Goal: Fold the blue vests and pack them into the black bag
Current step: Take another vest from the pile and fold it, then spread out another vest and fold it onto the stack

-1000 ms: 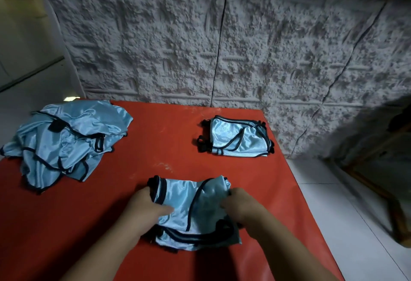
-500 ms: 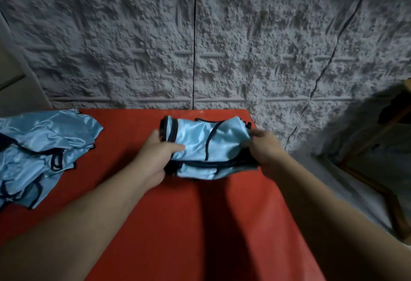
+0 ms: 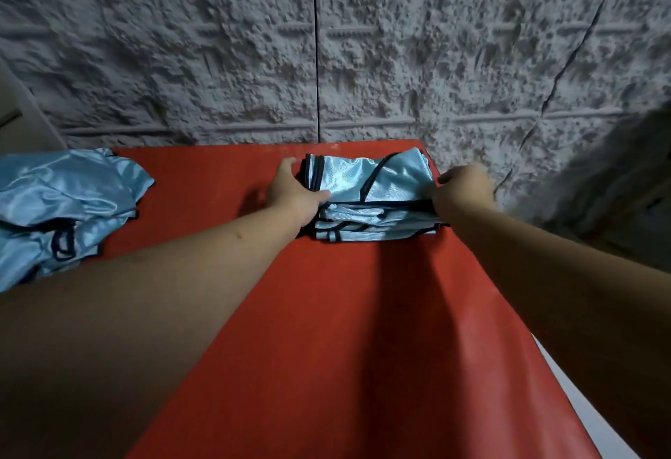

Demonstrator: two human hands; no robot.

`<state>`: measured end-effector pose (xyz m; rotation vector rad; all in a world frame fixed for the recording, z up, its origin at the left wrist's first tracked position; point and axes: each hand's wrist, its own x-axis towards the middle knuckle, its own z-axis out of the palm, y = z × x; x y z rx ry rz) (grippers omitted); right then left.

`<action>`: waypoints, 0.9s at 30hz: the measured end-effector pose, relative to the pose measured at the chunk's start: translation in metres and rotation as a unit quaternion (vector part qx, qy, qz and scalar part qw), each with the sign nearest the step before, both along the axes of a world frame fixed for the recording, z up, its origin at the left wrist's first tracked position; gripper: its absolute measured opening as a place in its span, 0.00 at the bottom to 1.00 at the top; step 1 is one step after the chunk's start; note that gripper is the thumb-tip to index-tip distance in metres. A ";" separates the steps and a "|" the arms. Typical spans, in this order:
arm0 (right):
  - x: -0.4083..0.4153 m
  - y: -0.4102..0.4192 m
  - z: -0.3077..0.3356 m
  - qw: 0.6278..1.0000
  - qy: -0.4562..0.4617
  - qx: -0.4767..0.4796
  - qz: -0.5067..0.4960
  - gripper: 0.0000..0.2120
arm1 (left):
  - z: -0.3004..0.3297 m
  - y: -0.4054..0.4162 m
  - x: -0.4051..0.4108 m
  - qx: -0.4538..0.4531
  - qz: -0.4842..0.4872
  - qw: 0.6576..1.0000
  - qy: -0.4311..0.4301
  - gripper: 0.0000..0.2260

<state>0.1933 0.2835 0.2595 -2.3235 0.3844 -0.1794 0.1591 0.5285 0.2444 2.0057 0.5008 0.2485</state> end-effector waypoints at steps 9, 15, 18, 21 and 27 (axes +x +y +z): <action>-0.088 0.091 0.005 0.961 -0.222 -0.071 0.149 0.13 | 0.005 0.045 -0.088 0.103 0.016 0.993 -0.049 0.16; -0.181 0.198 -0.020 0.920 -0.058 -0.052 0.383 0.12 | -0.001 0.152 -0.171 0.322 0.054 0.945 0.010 0.18; -0.195 0.235 -0.030 0.907 -0.003 -0.070 0.415 0.14 | 0.005 0.205 -0.195 0.361 0.069 0.928 0.058 0.19; -0.199 0.263 -0.030 0.901 0.005 -0.089 0.425 0.16 | 0.016 0.256 -0.196 0.421 0.043 0.898 0.117 0.16; -0.195 0.279 -0.038 0.889 -0.006 -0.171 0.425 0.22 | 0.032 0.312 -0.168 0.387 -0.048 0.888 0.243 0.15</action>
